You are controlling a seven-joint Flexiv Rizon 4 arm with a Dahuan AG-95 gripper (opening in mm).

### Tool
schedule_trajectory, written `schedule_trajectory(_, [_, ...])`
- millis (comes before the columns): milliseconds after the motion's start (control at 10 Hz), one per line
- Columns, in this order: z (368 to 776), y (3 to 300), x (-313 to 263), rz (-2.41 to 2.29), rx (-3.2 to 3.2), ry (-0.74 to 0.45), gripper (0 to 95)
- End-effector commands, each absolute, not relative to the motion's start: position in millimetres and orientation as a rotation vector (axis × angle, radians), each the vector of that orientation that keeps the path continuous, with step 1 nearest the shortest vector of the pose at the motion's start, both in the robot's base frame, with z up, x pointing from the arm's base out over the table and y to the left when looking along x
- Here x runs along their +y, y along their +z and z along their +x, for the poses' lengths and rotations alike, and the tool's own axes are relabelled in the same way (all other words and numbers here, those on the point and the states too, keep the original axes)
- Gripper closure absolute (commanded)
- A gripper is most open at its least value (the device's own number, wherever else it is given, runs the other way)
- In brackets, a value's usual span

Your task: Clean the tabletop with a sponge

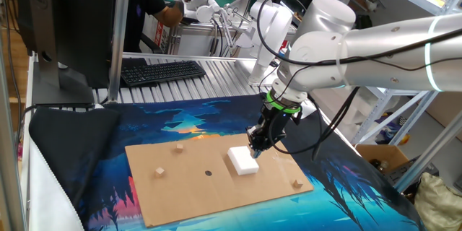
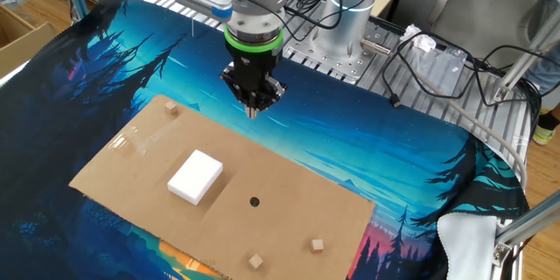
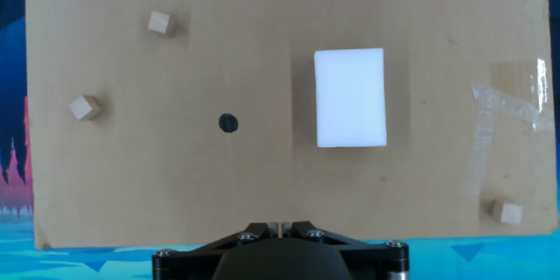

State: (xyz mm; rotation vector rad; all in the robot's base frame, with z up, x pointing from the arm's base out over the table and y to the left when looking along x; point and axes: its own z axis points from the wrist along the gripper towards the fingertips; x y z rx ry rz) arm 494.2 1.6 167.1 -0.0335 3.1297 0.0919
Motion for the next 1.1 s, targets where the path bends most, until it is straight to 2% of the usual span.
schedule_trajectory(100, [493.7, 166.3, 1.5, -0.036, 3.129, 0.090, 95.0])
schedule_trajectory(1100, [492.9, 165.8, 1.7, -0.045, 3.130, 0.076, 95.0])
